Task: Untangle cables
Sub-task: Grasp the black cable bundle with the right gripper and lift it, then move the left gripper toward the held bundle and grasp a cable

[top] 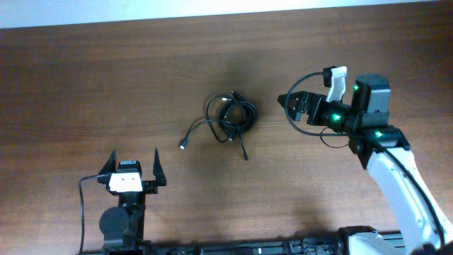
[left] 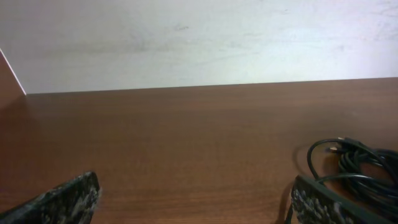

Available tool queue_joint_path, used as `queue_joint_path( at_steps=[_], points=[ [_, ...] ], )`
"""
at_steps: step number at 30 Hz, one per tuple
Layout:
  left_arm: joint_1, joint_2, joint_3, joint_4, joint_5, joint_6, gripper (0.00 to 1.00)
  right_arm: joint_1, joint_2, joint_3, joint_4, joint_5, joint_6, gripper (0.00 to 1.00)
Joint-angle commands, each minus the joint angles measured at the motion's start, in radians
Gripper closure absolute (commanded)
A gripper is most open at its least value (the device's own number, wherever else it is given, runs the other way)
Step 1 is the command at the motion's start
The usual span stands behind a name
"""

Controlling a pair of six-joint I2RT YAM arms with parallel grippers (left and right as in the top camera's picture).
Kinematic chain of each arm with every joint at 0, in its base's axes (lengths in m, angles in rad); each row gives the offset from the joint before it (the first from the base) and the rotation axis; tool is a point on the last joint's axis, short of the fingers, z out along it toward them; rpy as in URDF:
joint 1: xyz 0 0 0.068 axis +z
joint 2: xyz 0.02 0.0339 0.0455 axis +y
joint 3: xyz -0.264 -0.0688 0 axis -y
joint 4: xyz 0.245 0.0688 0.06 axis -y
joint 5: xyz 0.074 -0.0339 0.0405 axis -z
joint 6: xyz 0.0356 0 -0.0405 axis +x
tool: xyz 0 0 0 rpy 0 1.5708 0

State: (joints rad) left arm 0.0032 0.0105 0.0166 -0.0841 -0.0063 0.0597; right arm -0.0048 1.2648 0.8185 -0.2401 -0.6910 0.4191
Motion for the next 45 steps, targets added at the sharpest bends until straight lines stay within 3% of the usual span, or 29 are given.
queue_joint_path(
  at_steps=[1, 4, 8, 12, 13, 14, 19, 20, 22, 27, 30, 36, 39, 42, 45],
  points=[
    [0.005, -0.005, -0.008, 0.001, 0.011, -0.01, 0.01, 0.063, 0.171, 0.016, 0.052, 0.196, -0.094, 0.14],
    [0.005, -0.005, -0.008, 0.001, 0.011, -0.01, 0.01, 0.212, 0.294, 0.017, 0.102, 0.246, -0.078, 0.17],
    [0.005, -0.005, -0.008, 0.001, 0.011, -0.01, 0.01, 0.389, 0.38, 0.017, 0.212, 0.632, -0.079, 0.16],
    [0.005, -0.005, -0.008, 0.001, 0.011, -0.01, 0.01, 0.418, 0.449, 0.017, 0.368, 0.628, -0.296, 0.18],
    [0.005, -0.005, -0.008, 0.001, 0.011, -0.01, 0.01, 0.419, 0.482, 0.017, 0.411, 0.617, -0.371, 0.26],
    [0.005, -0.004, -0.008, 0.001, 0.011, -0.01, 0.01, 0.419, 0.511, 0.017, 0.439, 0.584, -0.404, 0.28],
    [0.005, -0.005, -0.008, 0.001, 0.011, -0.01, 0.01, 0.419, 0.614, 0.017, 0.511, 0.545, -0.438, 0.34],
    [0.005, -0.005, -0.008, 0.001, 0.011, -0.01, 0.01, 0.419, 0.637, 0.017, 0.531, 0.545, -0.438, 0.44],
    [0.005, -0.005, -0.008, 0.001, 0.011, -0.01, 0.01, 0.419, 0.638, 0.017, 0.532, 0.545, -0.438, 0.53],
    [0.005, -0.005, -0.008, 0.001, 0.011, -0.01, 0.01, 0.417, 0.638, 0.017, 0.513, 0.593, -0.438, 0.96],
    [0.005, -0.005, -0.008, 0.001, 0.011, -0.01, 0.01, 0.417, 0.553, 0.017, 0.502, 0.584, -0.378, 0.96],
    [0.005, -0.005, -0.008, 0.001, 0.011, -0.01, 0.01, 0.417, 0.157, 0.017, 0.452, 0.106, -0.235, 0.96],
    [0.005, -0.005, -0.008, 0.002, 0.011, -0.01, 0.01, 0.417, 0.131, 0.017, 0.454, 0.039, -0.087, 0.96],
    [0.005, -0.005, -0.008, 0.007, 0.01, -0.009, 0.01, 0.417, 0.131, 0.017, 0.457, -0.062, -0.039, 0.96],
    [0.005, -0.005, -0.008, 0.186, -0.059, 0.005, 0.01, 0.417, 0.131, 0.017, 0.457, -0.062, -0.035, 0.96]
  ],
)
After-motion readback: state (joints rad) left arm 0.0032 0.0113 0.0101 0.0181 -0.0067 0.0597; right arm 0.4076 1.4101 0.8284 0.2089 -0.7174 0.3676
